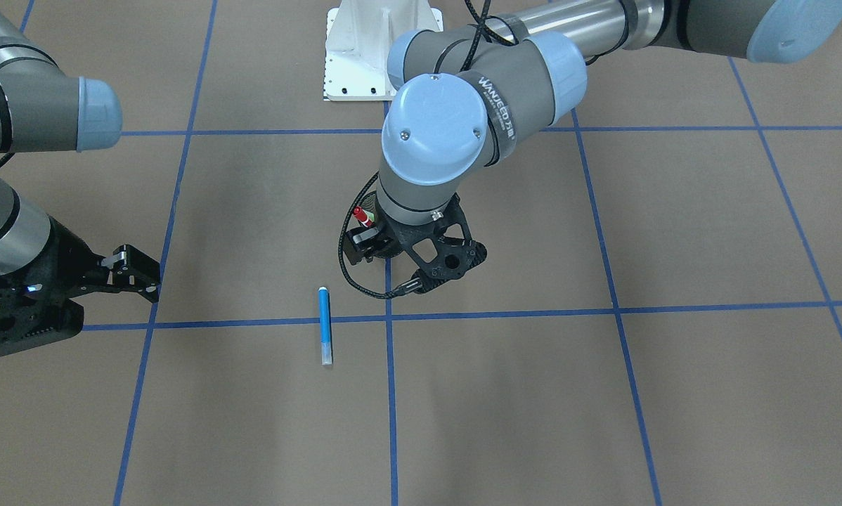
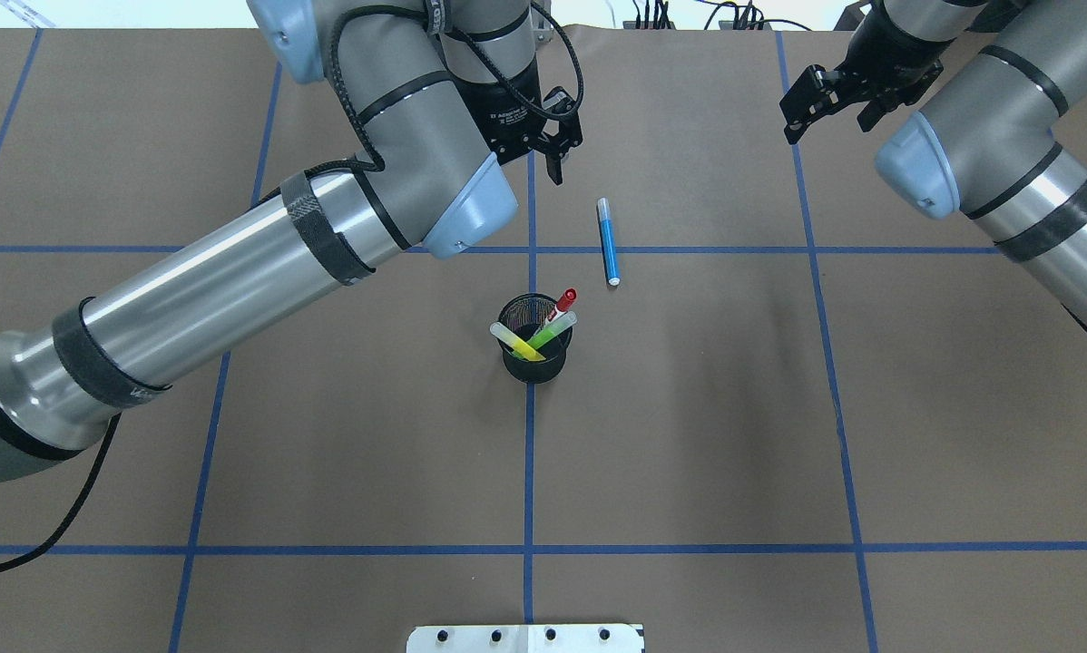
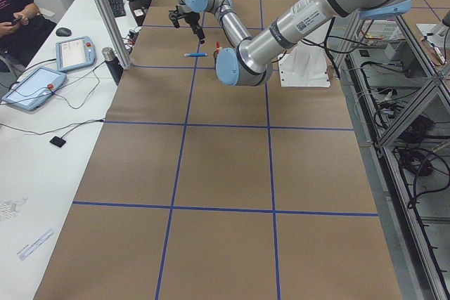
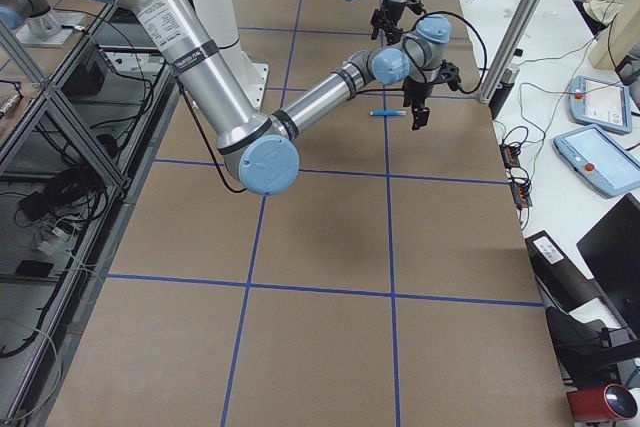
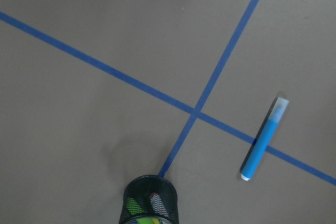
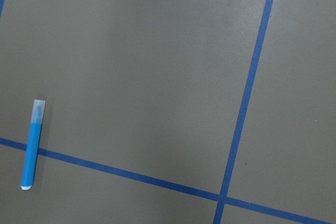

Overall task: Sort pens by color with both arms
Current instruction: 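Lower the left gripper onto the red-capped white marker in the cup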

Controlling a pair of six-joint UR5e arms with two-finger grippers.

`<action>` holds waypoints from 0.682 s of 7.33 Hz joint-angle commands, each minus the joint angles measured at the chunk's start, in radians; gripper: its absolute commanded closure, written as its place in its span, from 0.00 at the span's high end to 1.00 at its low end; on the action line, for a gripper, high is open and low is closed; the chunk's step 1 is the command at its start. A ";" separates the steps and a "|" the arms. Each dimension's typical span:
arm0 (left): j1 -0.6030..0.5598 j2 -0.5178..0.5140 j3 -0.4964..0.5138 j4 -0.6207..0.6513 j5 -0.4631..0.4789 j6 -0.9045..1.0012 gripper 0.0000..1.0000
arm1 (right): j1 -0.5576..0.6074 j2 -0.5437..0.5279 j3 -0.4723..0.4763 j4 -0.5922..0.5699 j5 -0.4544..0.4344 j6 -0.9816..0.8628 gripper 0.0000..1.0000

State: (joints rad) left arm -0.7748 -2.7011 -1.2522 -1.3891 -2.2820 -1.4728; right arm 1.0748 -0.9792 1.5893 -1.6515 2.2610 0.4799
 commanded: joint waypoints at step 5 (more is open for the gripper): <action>0.089 -0.080 0.112 0.050 0.099 -0.061 0.98 | -0.003 -0.012 0.018 -0.004 0.005 0.006 0.98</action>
State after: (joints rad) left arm -0.6988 -2.7827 -1.1425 -1.3576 -2.1867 -1.5341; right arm 1.0732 -0.9873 1.6024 -1.6539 2.2643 0.4862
